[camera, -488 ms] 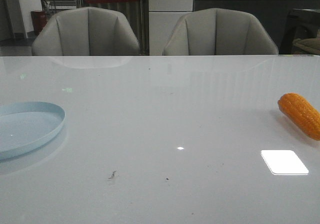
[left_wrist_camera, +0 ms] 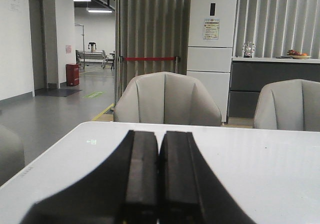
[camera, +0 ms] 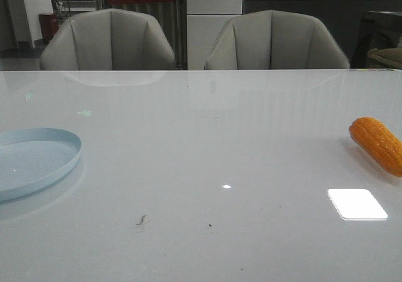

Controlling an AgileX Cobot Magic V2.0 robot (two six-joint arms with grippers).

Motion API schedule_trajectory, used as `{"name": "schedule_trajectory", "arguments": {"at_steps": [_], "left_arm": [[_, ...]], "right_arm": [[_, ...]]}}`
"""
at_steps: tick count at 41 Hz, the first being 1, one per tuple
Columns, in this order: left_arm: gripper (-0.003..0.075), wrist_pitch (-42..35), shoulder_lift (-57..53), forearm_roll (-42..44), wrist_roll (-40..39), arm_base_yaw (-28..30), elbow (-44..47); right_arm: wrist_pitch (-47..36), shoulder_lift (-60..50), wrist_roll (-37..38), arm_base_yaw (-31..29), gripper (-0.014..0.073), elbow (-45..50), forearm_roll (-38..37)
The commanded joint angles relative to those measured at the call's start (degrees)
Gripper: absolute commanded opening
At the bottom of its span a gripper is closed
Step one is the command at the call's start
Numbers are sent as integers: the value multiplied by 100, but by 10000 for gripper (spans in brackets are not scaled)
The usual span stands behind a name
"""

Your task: Place corn on plate with both arms

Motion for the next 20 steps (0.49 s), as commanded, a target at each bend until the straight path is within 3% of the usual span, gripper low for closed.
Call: {"name": "schedule_trajectory", "arguments": {"at_steps": [1, 7, 13, 17, 20], "left_arm": [[90, -464, -84, 7, -56, 1, 215], [90, -526, -84, 7, -56, 1, 215], [90, -1291, -84, 7, -56, 1, 204], [90, -1830, -84, 7, -56, 1, 178], [90, -1820, -84, 7, -56, 1, 59]], "right_arm": [[-446, -110, 1, 5, 56, -123, -38], [-446, -110, 1, 5, 56, -123, -38], [-556, -110, 1, 5, 56, -123, -38], [-1117, -110, 1, 5, 56, -128, -27], [-1884, -110, 67, 7, 56, -133, 103]]}}
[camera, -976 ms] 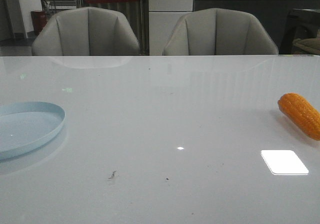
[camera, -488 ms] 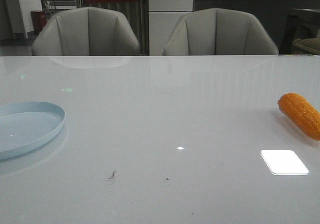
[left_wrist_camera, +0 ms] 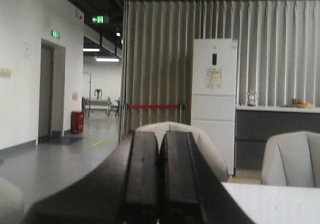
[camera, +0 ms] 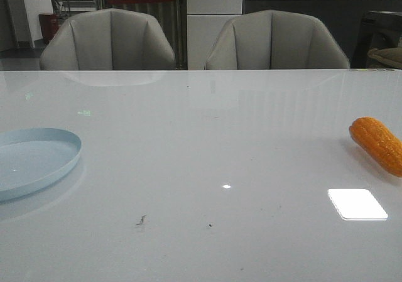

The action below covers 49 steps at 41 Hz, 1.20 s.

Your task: Place corn on plate with both arms

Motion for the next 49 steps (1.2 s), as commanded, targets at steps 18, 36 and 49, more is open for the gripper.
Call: {"name": "schedule_trajectory", "arguments": {"at_steps": [18, 36, 49], "left_arm": [[90, 1178, 529, 766, -56, 1, -2136], [90, 2249, 3490, 619, -56, 1, -3942], [90, 2261, 5058, 499, -56, 1, -3942]], "right_arm": [[376, 755, 749, 7, 57, -2751, 199], [602, 3775, 743, 7, 57, -4411, 199], [437, 5123, 749, 7, 57, -4411, 205]]}}
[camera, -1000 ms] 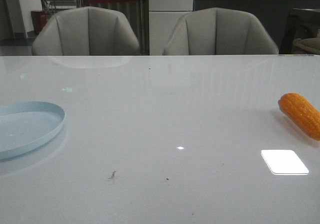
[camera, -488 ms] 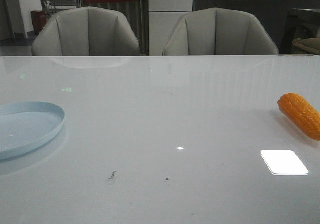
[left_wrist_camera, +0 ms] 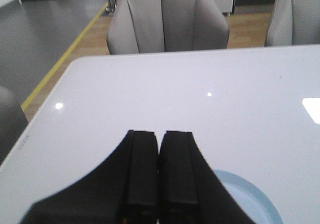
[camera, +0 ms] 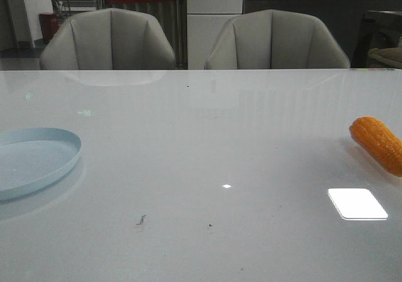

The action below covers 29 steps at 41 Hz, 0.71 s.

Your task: Place corn on plate with both arms

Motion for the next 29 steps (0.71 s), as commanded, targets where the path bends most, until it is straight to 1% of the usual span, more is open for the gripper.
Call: {"name": "schedule_trajectory", "arguments": {"at_steps": [1, 6, 8, 9, 13, 16, 17, 18, 21, 24, 26, 27, 29], "left_arm": [[90, -473, 301, -74, -56, 1, -211], [90, -473, 671, -74, -56, 1, -211], [90, -449, 795, -74, -56, 1, -211], [94, -429, 866, -74, -56, 1, -211], [141, -385, 1024, -74, -56, 1, -211], [223, -413, 1097, -194, -56, 1, -211], [259, -471, 1106, -218, -56, 1, -211], [278, -514, 1120, -230, -56, 1, -211], [399, -701, 1129, -230, -56, 1, -211], [499, -880, 1129, -230, -56, 1, -211], [542, -1004, 1129, -230, -56, 1, -211], [552, -1069, 1129, -230, -56, 1, -211], [546, -1191, 1132, -230, -56, 1, -211]], "right_arm": [[-534, 258, -3, 4, 57, -213, -1], [-427, 550, -61, 4, 72, -213, -6], [-346, 618, -61, 4, 106, -213, -6], [-301, 651, -61, 4, 137, -213, -6], [-126, 692, -67, 4, 244, -213, -6], [-78, 704, -67, 4, 340, -213, -6], [-94, 703, -67, 4, 363, -213, -6], [-107, 703, -67, 4, 386, -213, -6], [-132, 703, -67, 4, 421, -213, -28], [-134, 703, -67, 4, 427, -213, -44], [-153, 703, -67, 4, 426, -213, -44], [-153, 703, -67, 4, 426, -213, -44], [-153, 703, -67, 4, 426, -213, -44]]}}
